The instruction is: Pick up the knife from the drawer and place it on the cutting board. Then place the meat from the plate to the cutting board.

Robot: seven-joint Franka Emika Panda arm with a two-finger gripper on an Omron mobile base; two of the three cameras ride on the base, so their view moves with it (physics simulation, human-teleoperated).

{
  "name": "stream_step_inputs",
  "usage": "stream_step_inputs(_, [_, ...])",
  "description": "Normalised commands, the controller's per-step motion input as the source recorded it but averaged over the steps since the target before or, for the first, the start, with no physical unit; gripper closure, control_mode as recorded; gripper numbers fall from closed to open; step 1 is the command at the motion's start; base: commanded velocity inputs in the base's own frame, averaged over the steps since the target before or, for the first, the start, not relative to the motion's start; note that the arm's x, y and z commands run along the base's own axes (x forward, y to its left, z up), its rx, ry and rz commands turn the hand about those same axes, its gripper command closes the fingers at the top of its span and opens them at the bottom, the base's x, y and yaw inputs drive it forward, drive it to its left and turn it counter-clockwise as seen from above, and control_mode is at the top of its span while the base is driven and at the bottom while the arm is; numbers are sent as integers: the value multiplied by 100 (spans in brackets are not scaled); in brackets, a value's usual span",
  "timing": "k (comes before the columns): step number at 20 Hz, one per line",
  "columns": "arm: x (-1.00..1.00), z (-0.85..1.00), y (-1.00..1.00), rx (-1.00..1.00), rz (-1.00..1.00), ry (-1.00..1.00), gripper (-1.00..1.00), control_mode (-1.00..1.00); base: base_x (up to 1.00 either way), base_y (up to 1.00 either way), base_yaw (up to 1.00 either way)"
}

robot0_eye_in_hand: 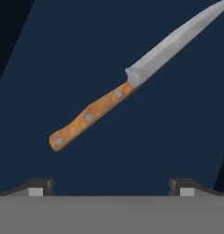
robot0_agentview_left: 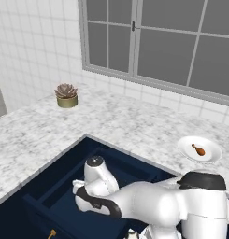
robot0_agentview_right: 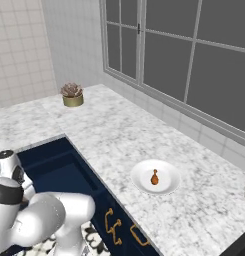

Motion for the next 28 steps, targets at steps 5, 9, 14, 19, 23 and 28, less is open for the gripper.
stream_step_inputs(5, [7, -20, 1, 0, -8, 0, -100, -100, 0, 0, 0])
stream_step_inputs(9, [1, -22, 1, 0, -11, 0, -100, -100, 0, 0, 0])
stream_step_inputs(14, [40, -28, 0, 0, -2, 1, -100, -100, 0, 0, 0])
stream_step_inputs(19, [44, -15, 0, 0, 0, 0, -100, -100, 0, 0, 0])
stream_step_inputs(23, [9, -16, 0, 0, 0, 0, -100, -100, 0, 0, 0])
stream_step_inputs(28, [0, -18, 1, 0, 0, 1, -100, -100, 0, 0, 0])
